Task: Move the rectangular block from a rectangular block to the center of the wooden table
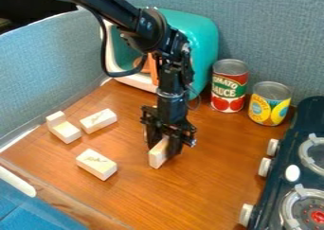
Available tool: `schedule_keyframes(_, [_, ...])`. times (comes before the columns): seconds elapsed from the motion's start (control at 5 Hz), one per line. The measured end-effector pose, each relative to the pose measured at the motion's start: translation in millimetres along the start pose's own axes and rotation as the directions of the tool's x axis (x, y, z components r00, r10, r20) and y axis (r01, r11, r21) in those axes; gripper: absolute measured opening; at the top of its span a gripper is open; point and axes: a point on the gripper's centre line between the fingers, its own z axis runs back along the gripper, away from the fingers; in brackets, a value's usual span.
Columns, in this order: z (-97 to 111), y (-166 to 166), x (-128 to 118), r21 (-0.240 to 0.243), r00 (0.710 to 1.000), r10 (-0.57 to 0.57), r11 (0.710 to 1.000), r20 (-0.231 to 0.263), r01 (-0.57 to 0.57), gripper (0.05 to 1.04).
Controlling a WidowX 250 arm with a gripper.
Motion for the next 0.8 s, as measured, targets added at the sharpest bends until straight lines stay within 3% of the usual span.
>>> schedule_keyframes(0.2, [-3.6, -1.3, -1.8, -0.005, 1.0, 0.012, 1.0, 0.002, -0.012, 0.967])
schedule_keyframes(0.4, [13.7, -4.2, -8.7, -0.014, 0.999, 0.025, 1.0, 0.048, -0.024, 1.003])
schedule_keyframes(0.6, [49.0, 1.8, -18.3, 0.03, 0.99, 0.073, 0.997, 0.119, -0.077, 1.0])
schedule_keyframes(0.8, [64.9, 4.6, -24.4, 0.049, 0.983, 0.101, 0.993, 0.154, -0.11, 1.0])
